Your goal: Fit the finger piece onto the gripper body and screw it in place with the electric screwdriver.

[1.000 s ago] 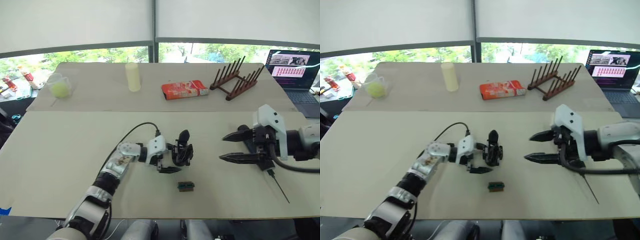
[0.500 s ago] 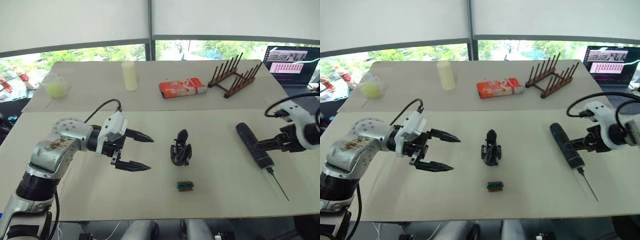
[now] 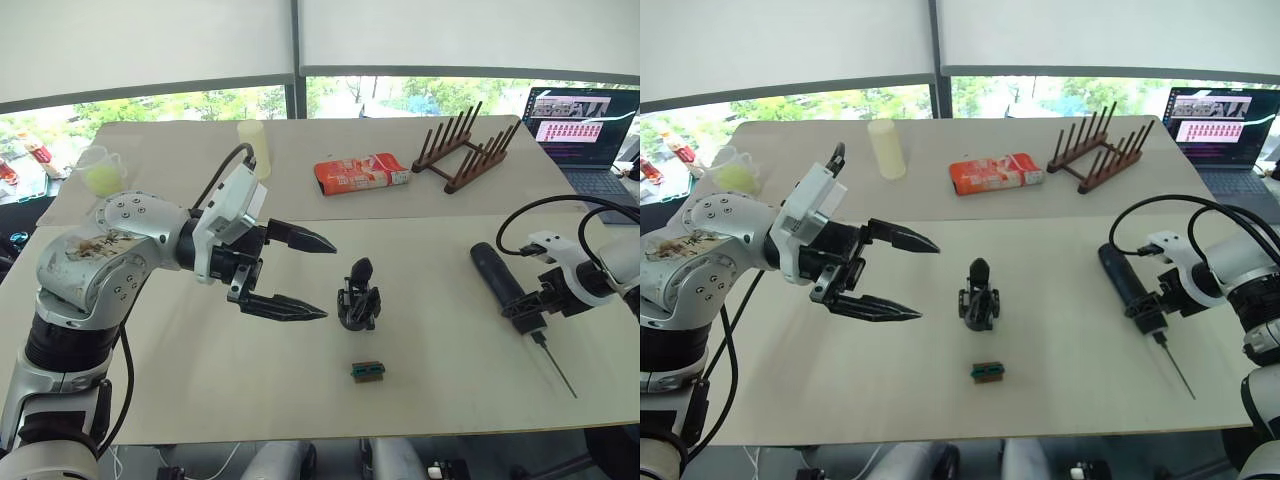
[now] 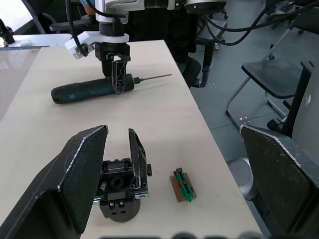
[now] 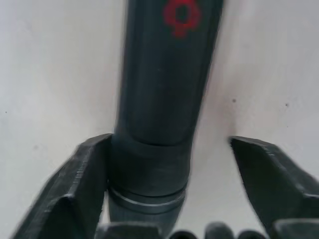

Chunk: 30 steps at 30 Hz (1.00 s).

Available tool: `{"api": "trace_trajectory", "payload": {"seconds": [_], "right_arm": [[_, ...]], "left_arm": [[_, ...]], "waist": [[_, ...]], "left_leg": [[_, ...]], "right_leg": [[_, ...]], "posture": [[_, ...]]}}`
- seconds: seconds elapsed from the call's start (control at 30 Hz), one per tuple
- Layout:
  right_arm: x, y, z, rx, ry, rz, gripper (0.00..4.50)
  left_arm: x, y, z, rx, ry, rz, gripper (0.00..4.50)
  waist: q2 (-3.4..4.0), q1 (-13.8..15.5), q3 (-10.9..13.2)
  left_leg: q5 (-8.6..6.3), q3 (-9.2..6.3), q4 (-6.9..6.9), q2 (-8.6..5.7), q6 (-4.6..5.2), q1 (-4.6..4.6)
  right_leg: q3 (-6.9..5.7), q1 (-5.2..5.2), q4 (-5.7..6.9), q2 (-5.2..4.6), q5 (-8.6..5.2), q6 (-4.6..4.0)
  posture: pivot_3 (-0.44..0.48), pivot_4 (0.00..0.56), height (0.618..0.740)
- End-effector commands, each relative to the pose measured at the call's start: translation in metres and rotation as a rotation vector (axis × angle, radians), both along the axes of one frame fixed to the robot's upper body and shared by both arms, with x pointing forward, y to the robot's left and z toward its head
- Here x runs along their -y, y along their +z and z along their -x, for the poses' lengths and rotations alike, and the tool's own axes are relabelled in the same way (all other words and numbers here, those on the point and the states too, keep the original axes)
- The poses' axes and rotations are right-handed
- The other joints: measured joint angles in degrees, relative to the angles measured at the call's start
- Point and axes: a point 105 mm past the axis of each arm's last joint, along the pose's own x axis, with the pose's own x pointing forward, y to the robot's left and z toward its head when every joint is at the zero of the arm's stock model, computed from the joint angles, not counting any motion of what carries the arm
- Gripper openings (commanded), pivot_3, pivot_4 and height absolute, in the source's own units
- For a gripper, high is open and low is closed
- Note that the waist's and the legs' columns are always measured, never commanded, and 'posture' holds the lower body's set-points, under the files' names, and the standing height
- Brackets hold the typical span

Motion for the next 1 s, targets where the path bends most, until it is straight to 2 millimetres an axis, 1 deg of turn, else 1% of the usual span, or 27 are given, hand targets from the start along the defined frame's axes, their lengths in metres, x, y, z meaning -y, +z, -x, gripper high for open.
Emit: {"api": "trace_trajectory", "payload": {"seconds": [0.03, 0.1, 0.13, 0.17, 0.2, 0.23, 0.27, 0.33, 0.4, 0.47, 0.53, 0.67, 0.7, 0.77, 0.87, 1.0], "right_arm": [[-0.001, 0.018, 0.003, 0.028, 0.173, 0.022, 2.62], [-0.011, 0.033, -0.002, 0.078, 0.292, 0.02, 1.99], [-0.021, 0.043, -0.005, 0.103, 0.33, -0.003, 1.89], [-0.028, 0.049, -0.007, 0.118, 0.353, -0.019, 1.89], [-0.034, 0.052, -0.007, 0.131, 0.46, 0.01, 1.89], [-0.04, 0.049, -0.006, 0.14, 0.568, 0.046, 1.89], [-0.044, 0.043, -0.005, 0.136, 0.612, 0.063, 1.89], [-0.047, 0.032, -0.004, 0.12, 0.638, 0.076, 1.89], [-0.043, 0.022, -0.002, 0.112, 0.697, 0.128, 1.89], [-0.039, 0.017, 0.0, 0.095, 0.682, 0.135, 1.89], [-0.035, 0.016, 0.006, 0.046, 0.656, 0.125, 2.94], [-0.027, 0.024, 0.013, 0.001, 0.66, 0.15, 4.31], [-0.027, 0.024, 0.015, -0.015, 0.649, 0.139, 4.45], [-0.029, 0.022, 0.015, -0.029, 0.63, 0.122, 4.45], [-0.035, 0.018, 0.012, -0.022, 0.62, 0.107, 4.45], [-0.041, 0.012, 0.002, -0.013, 0.595, 0.105, 4.45]], "left_arm": [[0.0, 0.005, 0.0, 0.038, 0.0, 0.012, 4.5], [0.0, 0.005, -0.001, 0.04, 0.0, 0.013, 4.5], [0.001, 0.005, -0.001, 0.043, -0.002, 0.013, 4.5], [0.001, 0.005, -0.001, 0.044, -0.004, 0.014, 4.5], [0.002, 0.005, -0.001, 0.041, -0.013, 0.014, 4.5], [0.004, 0.005, -0.001, 0.045, -0.022, 0.012, 4.5], [0.005, 0.004, -0.001, 0.049, -0.03, 0.01, 4.5], [0.007, 0.003, -0.002, 0.055, -0.038, 0.008, 4.5], [0.008, 0.002, -0.003, 0.057, -0.04, 0.008, 4.5], [0.008, 0.002, -0.002, 0.058, -0.048, 0.003, 4.5], [0.007, 0.001, -0.001, 0.053, -0.053, -0.001, 4.5], [0.005, -0.001, 0.0, 0.057, -0.058, -0.013, 4.5], [0.004, -0.002, 0.0, 0.06, -0.06, -0.016, 4.5], [0.004, -0.003, 0.0, 0.065, -0.062, -0.021, 4.5], [0.004, -0.004, 0.001, 0.066, -0.066, -0.023, 4.5], [0.005, -0.004, 0.002, 0.068, -0.071, -0.023, 4.5]], "waist": [[0.13, 0.05, 0.08], [0.2, 0.01, 0.14], [0.2, -0.02, 0.15], [0.22, -0.17, 0.17], [0.25, -0.31, 0.18], [0.25, -0.39, 0.18], [0.25, -0.41, 0.18], [0.25, -0.38, 0.18], [0.24, -0.08, 0.19], [0.25, 0.22, 0.19], [0.24, 0.13, 0.2], [0.24, 0.12, 0.2], [0.24, 0.11, 0.2], [0.24, 0.05, 0.2], [0.24, -0.14, 0.2], [0.24, -0.23, 0.2]], "left_leg": [[0.0, -0.01, 0.0, 0.0, 0.0, -0.01], [0.0, -0.01, 0.0, -0.02, -0.01, -0.03], [0.01, 0.0, 0.0, -0.02, -0.02, -0.03], [0.01, 0.0, 0.0, -0.02, -0.03, -0.04], [0.02, 0.01, -0.01, -0.01, -0.06, -0.03], [0.03, 0.02, -0.01, -0.01, -0.07, -0.04], [0.04, 0.01, -0.03, 0.02, -0.09, -0.04], [0.05, 0.01, -0.05, 0.05, -0.11, -0.04], [0.05, -0.01, -0.02, 0.05, -0.1, -0.06], [0.06, -0.01, 0.02, -0.02, -0.09, -0.11], [0.06, 0.03, 0.07, -0.06, -0.08, -0.12], [0.06, 0.02, 0.13, -0.02, -0.09, -0.12], [0.06, 0.01, 0.12, -0.02, -0.11, -0.12], [0.07, 0.01, 0.11, 0.02, -0.11, -0.11], [0.07, 0.03, 0.1, 0.03, -0.11, -0.11], [0.07, 0.02, 0.1, 0.03, -0.11, -0.11]], "right_leg": [[0.0, -0.01, 0.01, 0.0, 0.0, 0.0], [-0.01, -0.04, 0.02, -0.01, 0.0, 0.0], [0.0, -0.06, 0.03, 0.0, 0.0, 0.0], [0.0, -0.08, 0.04, 0.0, 0.0, 0.0], [0.01, -0.09, 0.05, 0.0, 0.0, 0.0], [0.02, -0.12, 0.07, -0.01, 0.0, 0.0], [0.0, -0.15, 0.1, 0.0, 0.0, 0.0], [-0.03, -0.18, 0.12, 0.02, 0.0, 0.0], [-0.05, -0.17, 0.11, 0.01, 0.0, 0.0], [-0.06, -0.19, 0.11, -0.03, 0.0, 0.0], [-0.04, -0.18, 0.09, -0.05, 0.0, 0.0], [-0.04, -0.18, 0.12, -0.02, 0.01, -0.02], [-0.04, -0.19, 0.14, -0.02, 0.01, -0.02], [-0.04, -0.19, 0.14, 0.01, 0.01, -0.03], [-0.02, -0.19, 0.14, 0.01, 0.02, -0.04], [-0.01, -0.2, 0.15, 0.01, 0.03, -0.05]], "posture": [[0.0, 0.15, 0.74], [0.0, 0.15, 0.74], [0.0, 0.15, 0.74], [0.0, 0.15, 0.74], [0.0, 0.15, 0.74], [0.0, 0.15, 0.74], [0.0, 0.15, 0.74], [0.0, 0.15, 0.74], [0.0, 0.15, 0.74], [0.0, 0.15, 0.74], [0.0, 0.15, 0.74], [0.0, 0.15, 0.74], [0.0, 0.15, 0.74], [0.0, 0.15, 0.74], [0.0, 0.15, 0.74], [0.0, 0.15, 0.74]]}}
